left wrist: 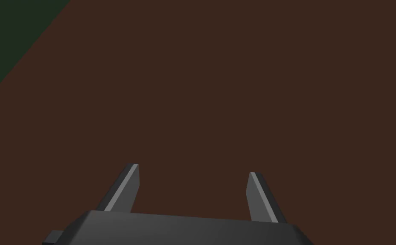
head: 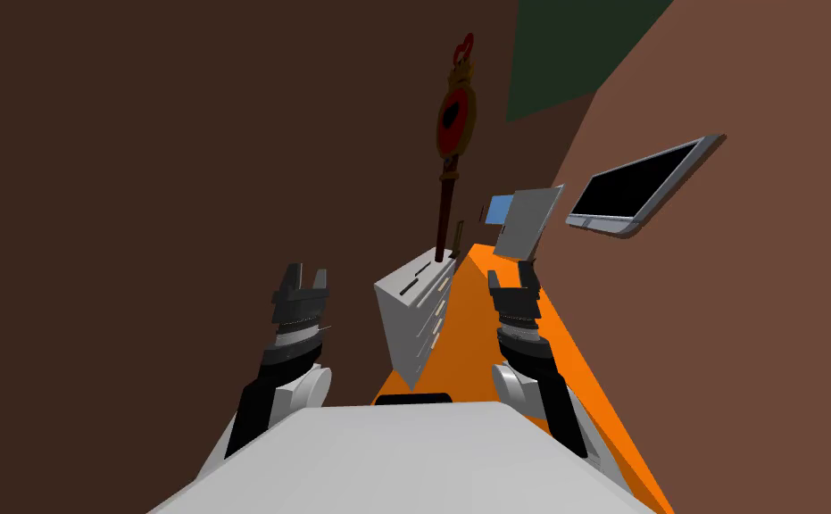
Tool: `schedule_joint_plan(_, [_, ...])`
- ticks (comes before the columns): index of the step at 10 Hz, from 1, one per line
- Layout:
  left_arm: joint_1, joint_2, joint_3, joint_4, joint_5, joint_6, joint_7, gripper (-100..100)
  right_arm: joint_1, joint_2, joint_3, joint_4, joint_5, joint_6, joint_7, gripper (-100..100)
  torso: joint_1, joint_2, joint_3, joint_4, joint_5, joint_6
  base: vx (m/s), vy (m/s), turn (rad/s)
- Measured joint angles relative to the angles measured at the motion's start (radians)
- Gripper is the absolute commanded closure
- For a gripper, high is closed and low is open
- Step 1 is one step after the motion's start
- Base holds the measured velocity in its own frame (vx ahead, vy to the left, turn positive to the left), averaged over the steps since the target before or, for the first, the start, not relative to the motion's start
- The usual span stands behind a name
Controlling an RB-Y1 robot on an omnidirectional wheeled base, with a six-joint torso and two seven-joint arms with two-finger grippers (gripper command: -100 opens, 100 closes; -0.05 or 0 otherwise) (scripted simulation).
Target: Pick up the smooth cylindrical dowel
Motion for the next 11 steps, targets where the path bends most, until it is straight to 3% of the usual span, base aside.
schedule_joint_plan(11, [0.022, 0.286, 0.076, 0.040, -0.005, -0.076, -0.064, -100, 0.000, 0.000, 0.000, 0.000, 0.000, 0.000, 0.000, 0, 0.000, 0.006, 0.003, 0.001, 0.000, 0.000, -0.093, -0.008, -0.068])
